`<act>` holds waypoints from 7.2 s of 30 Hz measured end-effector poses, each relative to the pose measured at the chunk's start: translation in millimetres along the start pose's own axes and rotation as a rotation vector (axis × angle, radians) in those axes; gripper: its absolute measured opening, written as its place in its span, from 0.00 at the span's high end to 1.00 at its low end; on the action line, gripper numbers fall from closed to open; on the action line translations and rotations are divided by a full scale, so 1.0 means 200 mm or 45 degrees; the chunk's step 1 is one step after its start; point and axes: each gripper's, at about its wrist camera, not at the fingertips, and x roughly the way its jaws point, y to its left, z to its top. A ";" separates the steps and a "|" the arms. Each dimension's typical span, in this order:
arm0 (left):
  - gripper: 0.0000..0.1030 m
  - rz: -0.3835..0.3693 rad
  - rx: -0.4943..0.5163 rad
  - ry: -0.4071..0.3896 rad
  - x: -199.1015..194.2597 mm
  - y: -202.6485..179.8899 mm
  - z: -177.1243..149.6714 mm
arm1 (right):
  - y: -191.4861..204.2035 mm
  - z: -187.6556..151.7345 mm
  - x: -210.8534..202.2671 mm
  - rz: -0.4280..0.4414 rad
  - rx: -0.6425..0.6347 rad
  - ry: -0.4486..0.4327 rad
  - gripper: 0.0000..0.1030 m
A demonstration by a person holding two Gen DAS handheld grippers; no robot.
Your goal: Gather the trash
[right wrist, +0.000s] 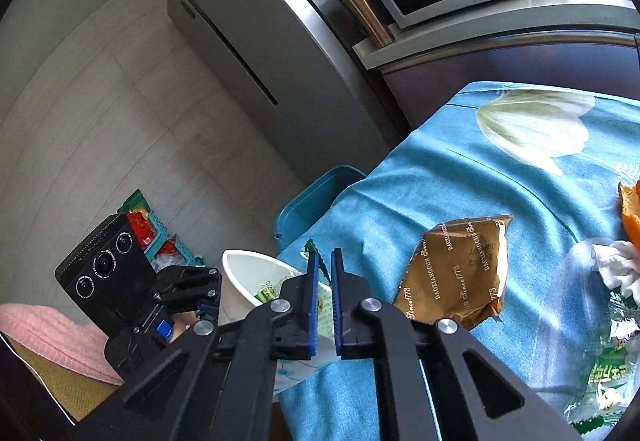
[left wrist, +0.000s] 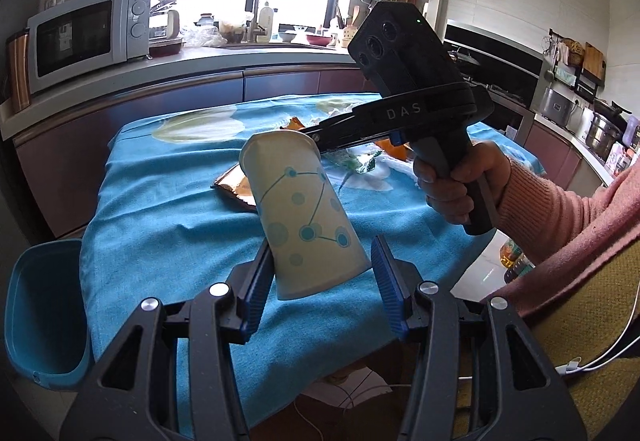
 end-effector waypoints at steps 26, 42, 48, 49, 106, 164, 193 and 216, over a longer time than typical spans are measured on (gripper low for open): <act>0.53 0.440 -0.287 -0.020 -0.26 0.34 -0.11 | 0.00 0.27 0.00 -0.180 0.111 -0.239 1.00; 0.53 0.787 -0.557 0.010 -0.46 0.84 -0.20 | 0.20 0.42 0.51 -0.116 0.035 -0.083 1.00; 0.53 0.822 -0.626 0.068 -0.40 0.99 -0.25 | 0.24 0.46 0.72 -0.142 0.017 -0.013 1.00; 0.53 0.825 -0.641 0.080 -0.39 1.02 -0.26 | 0.24 0.46 0.75 -0.152 0.012 -0.004 1.00; 0.29 0.283 -0.419 -0.004 0.26 0.37 0.17 | 0.05 -0.03 -0.19 -0.543 0.091 -0.204 0.59; 0.87 0.181 -0.548 0.240 0.71 0.37 0.23 | -0.30 -0.28 -0.40 -0.903 0.245 -0.152 0.70; 0.97 0.197 -0.467 0.263 0.74 0.31 0.25 | -0.22 -0.27 -0.40 -0.647 0.269 -0.228 0.78; 0.66 0.072 -0.415 0.124 0.61 0.22 0.31 | -0.18 -0.18 -0.49 -0.461 0.274 -0.382 0.90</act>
